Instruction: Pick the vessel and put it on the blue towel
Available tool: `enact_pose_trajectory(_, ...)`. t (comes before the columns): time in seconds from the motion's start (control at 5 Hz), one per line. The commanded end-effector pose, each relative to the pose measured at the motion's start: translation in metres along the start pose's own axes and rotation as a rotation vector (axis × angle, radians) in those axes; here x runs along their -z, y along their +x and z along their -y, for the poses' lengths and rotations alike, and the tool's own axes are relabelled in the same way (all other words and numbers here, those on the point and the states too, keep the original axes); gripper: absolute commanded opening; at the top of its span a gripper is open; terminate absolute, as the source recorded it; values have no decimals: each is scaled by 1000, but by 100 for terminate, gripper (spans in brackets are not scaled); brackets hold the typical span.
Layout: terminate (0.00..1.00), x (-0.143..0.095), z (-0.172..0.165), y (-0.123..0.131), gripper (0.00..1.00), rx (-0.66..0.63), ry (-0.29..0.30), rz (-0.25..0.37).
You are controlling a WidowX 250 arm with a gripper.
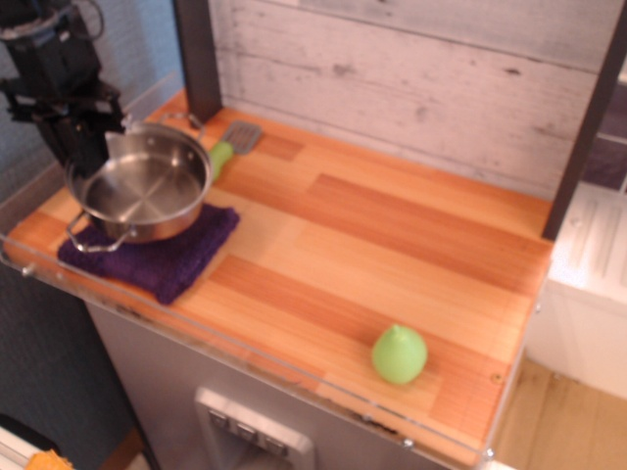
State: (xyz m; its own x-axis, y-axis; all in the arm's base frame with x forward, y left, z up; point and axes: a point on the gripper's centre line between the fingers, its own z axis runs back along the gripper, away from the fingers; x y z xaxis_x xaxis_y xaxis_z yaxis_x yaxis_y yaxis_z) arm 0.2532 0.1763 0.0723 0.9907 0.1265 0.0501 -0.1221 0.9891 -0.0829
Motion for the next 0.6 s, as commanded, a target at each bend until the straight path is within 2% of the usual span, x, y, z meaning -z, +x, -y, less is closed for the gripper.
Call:
enact_pose_trajectory(0.0, 0, 1, -4, 5, 100, 9, 0, -10)
enact_pose_trajectory(0.2, 0, -2, 2, 8, 100, 25, 20, -20)
enact_pose_trajectory(0.4, 0, -14, 6, 9, 100, 37, 39, 3)
